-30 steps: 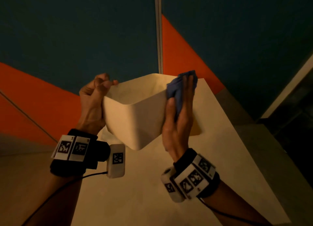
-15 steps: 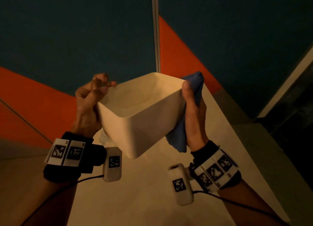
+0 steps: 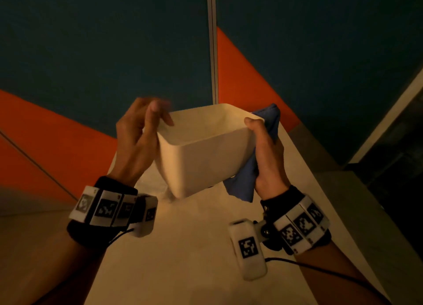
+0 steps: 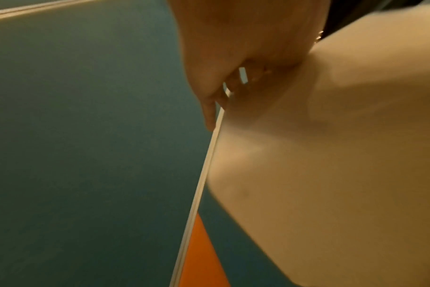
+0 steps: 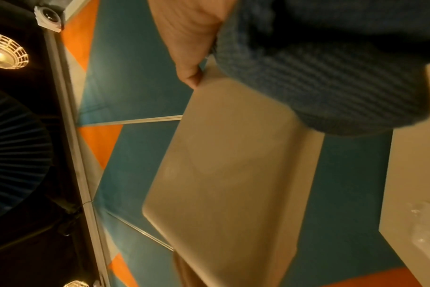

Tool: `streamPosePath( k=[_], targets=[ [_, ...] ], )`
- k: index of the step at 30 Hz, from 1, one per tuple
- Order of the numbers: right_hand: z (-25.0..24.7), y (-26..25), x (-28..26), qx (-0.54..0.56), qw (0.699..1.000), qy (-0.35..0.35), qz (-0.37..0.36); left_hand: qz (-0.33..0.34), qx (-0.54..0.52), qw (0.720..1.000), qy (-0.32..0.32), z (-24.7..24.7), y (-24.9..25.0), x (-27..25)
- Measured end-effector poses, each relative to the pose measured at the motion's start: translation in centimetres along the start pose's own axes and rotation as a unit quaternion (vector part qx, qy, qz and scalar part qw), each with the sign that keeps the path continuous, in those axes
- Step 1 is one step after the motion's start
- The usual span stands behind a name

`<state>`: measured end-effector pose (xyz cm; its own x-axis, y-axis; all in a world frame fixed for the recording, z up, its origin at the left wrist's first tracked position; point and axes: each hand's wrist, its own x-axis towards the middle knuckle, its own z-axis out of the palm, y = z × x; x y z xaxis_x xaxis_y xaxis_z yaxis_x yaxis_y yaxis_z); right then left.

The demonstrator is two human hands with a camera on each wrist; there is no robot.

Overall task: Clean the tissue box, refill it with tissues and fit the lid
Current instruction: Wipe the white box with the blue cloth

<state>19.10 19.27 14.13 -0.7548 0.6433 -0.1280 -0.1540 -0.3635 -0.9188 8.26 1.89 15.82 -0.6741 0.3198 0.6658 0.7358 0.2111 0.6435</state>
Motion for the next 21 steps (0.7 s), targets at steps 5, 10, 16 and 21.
streamPosePath(
  k=[5, 10, 16, 21],
  targets=[
    [0.6, -0.2, 0.3, 0.045, 0.998, 0.044, -0.003, 0.098, 0.154, 0.978, -0.102, 0.5, 4.6, -1.9],
    [1.2, -0.1, -0.3, -0.056, 0.992, 0.065, -0.096, 0.065, 0.184, 0.978, -0.072, 1.0, 6.1, -2.8],
    [0.3, -0.3, 0.1, -0.045, 0.997, -0.003, -0.066, -0.045, -0.051, 0.993, -0.093, -2.1, 3.4, -0.6],
    [0.7, 0.6, -1.1, -0.085, 0.982, -0.065, -0.156, -0.048, -0.149, 0.983, -0.095, -3.1, 0.6, 0.4]
  ],
)
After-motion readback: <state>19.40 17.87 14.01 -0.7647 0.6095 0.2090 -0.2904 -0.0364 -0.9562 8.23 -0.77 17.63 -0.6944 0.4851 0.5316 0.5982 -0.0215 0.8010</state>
